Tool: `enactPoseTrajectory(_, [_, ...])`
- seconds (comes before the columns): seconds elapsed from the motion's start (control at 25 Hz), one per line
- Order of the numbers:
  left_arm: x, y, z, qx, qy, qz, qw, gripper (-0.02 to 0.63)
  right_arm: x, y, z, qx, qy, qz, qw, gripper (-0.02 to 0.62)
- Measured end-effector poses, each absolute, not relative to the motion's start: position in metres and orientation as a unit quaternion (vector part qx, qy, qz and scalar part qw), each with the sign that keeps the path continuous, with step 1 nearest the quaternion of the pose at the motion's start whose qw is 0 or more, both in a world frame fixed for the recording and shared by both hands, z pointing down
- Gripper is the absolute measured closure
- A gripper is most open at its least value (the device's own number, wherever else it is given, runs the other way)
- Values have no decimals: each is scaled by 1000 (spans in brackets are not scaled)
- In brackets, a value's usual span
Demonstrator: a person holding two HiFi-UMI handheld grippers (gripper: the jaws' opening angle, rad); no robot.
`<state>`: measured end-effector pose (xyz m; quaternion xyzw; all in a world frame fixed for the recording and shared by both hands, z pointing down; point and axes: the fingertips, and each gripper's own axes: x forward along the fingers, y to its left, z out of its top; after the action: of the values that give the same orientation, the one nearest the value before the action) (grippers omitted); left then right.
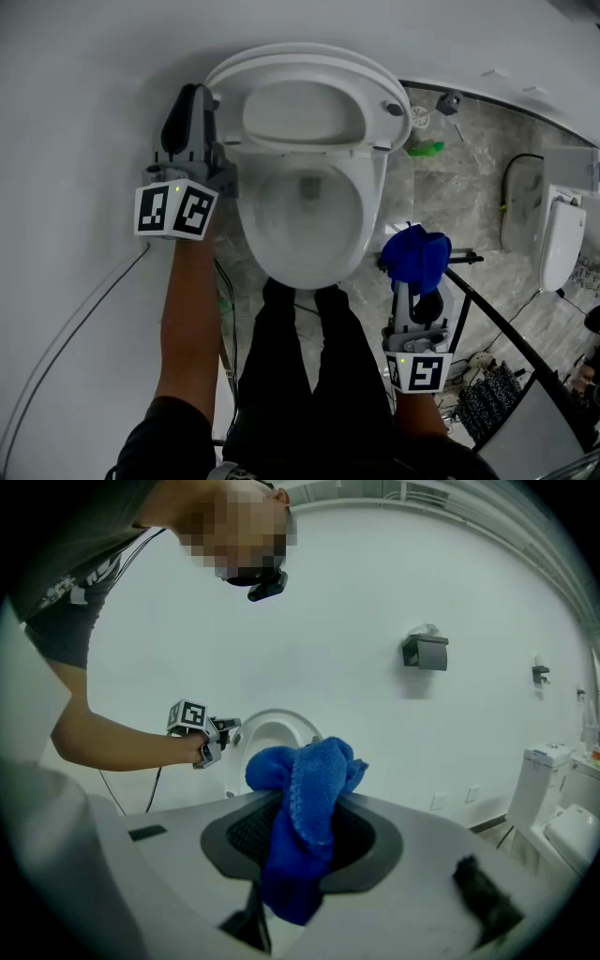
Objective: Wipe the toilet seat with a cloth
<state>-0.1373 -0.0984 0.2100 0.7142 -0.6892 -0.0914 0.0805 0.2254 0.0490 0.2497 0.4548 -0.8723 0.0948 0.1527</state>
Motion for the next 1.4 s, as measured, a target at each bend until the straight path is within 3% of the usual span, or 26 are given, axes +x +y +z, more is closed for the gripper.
enactPoseTrajectory(0.6, [-142, -112, 215, 701, -711, -32, 47, 556, 194, 56, 259, 428, -886, 98, 150, 485])
enactPoseTrajectory(1.4, [-103, -1, 267, 690, -711, 44, 130, 570, 56, -63, 222, 343, -933, 70, 84, 485])
